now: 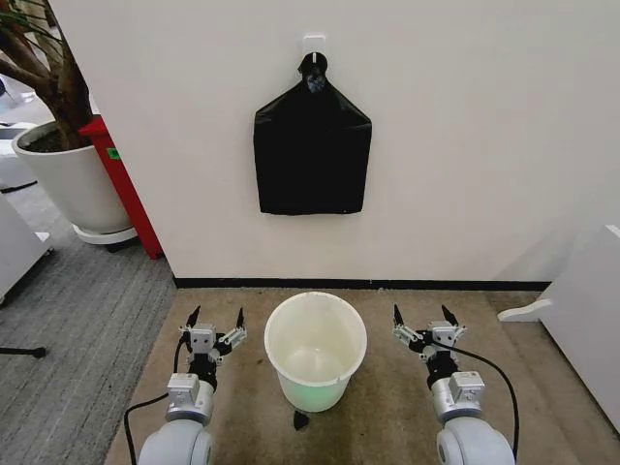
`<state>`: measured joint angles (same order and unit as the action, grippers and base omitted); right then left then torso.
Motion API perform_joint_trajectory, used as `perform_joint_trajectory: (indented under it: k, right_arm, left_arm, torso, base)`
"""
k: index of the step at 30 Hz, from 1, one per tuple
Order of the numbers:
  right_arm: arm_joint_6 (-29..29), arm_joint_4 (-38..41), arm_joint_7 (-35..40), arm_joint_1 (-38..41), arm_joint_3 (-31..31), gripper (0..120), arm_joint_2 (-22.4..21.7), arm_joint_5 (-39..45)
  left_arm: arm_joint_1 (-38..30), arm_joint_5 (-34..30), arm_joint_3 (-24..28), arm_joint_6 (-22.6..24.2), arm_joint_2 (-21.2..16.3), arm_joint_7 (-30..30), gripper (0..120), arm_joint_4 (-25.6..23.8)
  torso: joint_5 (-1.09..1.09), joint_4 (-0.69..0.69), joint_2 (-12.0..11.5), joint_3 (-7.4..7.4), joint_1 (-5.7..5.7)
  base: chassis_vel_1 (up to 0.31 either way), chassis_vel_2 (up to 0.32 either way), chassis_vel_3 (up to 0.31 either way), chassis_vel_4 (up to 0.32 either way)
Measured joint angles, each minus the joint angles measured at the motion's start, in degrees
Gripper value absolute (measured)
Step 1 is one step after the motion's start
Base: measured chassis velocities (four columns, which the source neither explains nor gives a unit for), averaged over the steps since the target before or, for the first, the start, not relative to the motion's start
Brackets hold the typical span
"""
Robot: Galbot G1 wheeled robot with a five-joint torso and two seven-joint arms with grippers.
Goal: Place the garbage bag over the trash bin.
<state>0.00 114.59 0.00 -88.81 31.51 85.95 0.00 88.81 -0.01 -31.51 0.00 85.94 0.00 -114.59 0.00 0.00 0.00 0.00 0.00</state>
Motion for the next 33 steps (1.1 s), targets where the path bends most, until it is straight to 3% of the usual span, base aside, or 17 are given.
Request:
perform_joint_trajectory:
  k: [33]
  right_arm:
    - [0.0,0.0,0.0,0.0,0.0,100,0.0,0.0]
  left_arm:
    - [0.0,0.0,0.0,0.0,0.0,0.0,100,0.0]
  torso:
    - [0.0,0.0,0.0,0.0,0.0]
  base:
    - [0.0,0.0,0.0,0.0]
